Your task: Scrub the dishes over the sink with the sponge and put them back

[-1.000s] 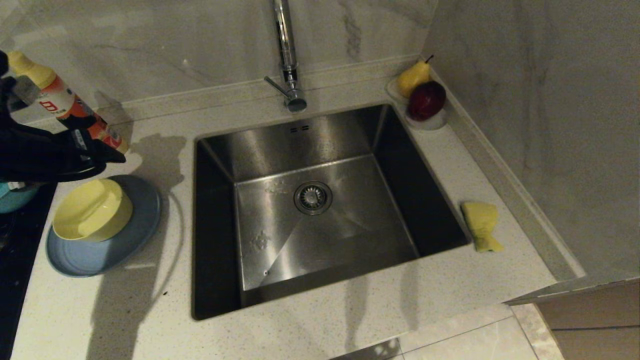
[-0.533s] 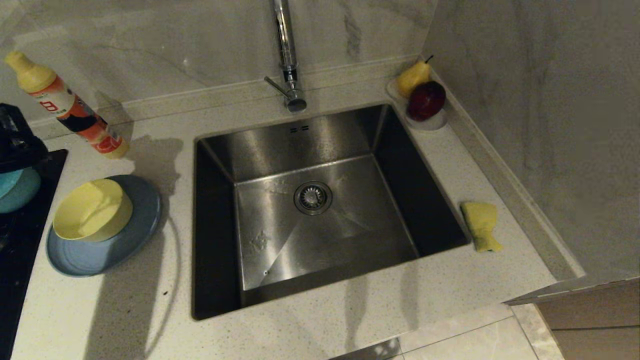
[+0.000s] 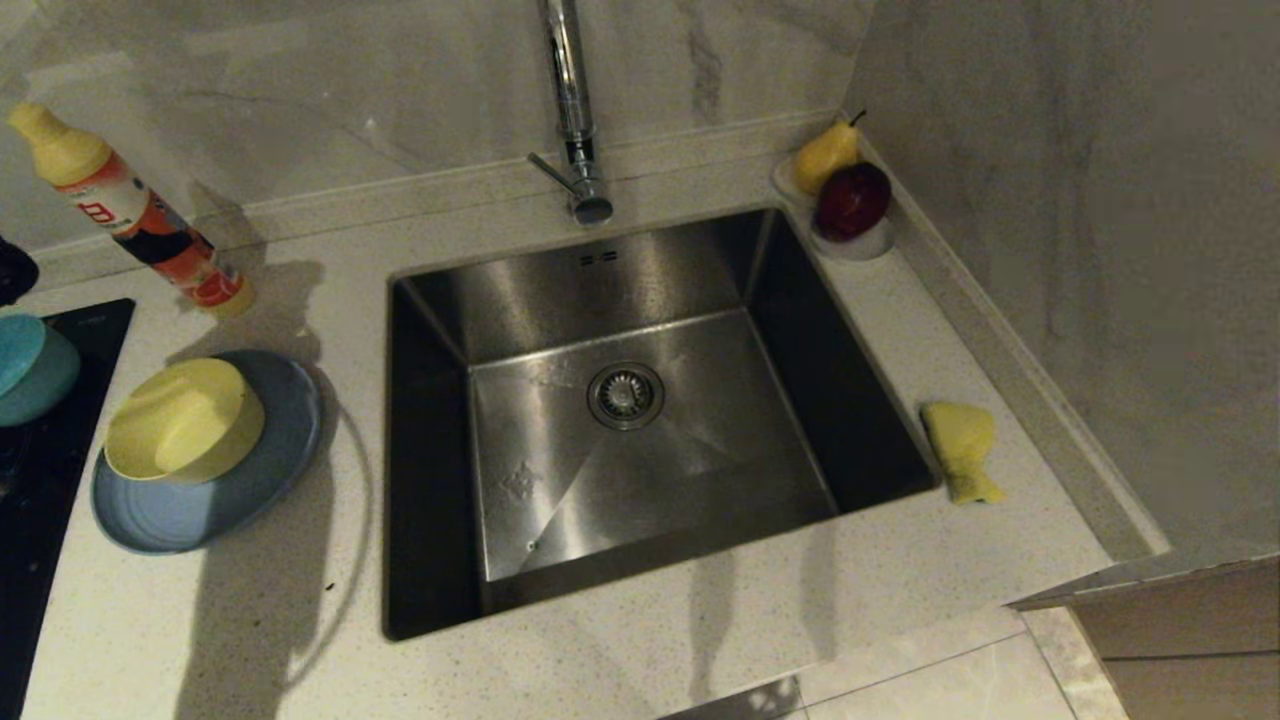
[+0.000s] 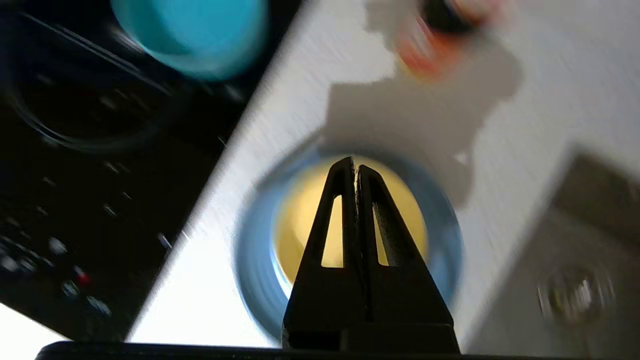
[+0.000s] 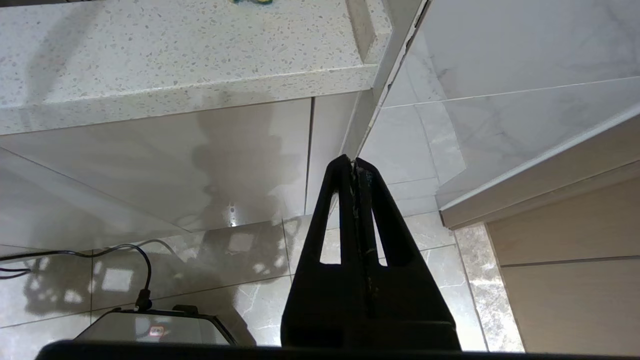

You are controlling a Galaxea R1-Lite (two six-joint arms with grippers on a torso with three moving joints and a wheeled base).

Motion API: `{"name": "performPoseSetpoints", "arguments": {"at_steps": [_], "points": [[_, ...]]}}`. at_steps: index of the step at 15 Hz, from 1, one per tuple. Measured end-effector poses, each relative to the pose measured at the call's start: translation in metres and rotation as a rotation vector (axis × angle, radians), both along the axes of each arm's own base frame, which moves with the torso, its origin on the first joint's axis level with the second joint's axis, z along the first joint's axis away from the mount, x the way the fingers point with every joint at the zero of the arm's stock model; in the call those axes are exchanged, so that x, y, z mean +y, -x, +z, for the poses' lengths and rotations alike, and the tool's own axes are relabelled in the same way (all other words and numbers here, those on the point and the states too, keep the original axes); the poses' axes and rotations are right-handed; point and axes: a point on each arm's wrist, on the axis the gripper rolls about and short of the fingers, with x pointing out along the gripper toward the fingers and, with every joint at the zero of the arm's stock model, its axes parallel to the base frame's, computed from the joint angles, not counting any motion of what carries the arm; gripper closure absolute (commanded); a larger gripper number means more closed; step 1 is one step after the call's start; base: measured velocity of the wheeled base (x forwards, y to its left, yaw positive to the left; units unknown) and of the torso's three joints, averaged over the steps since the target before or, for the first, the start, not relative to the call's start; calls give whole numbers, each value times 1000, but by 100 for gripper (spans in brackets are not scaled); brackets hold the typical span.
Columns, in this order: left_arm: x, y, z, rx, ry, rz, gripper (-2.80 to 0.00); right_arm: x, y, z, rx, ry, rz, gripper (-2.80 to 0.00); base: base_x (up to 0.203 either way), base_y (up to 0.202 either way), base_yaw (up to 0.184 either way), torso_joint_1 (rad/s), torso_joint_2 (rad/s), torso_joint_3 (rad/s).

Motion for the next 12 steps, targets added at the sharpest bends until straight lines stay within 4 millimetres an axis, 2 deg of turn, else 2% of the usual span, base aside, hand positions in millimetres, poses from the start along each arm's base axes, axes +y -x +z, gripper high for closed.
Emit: {"name": "performPoseSetpoints", "arguments": {"at_steps": [7, 8, 9, 12], "points": [[53, -32, -9, 25, 15, 123, 0, 0, 0, 0, 0, -1, 0, 0, 0, 0, 0, 0, 0, 0], [63, -39, -10, 29, 17, 139, -151, 0, 0, 0, 0, 0, 0, 0, 0, 0, 0, 0, 0, 0], [72, -44, -12, 34, 17, 152, -280, 0, 0, 0, 0, 0, 0, 0, 0, 0, 0, 0, 0, 0], [94, -62, -19, 52, 28, 163, -280, 0, 0, 0, 0, 0, 0, 0, 0, 0, 0, 0, 0, 0]]}}
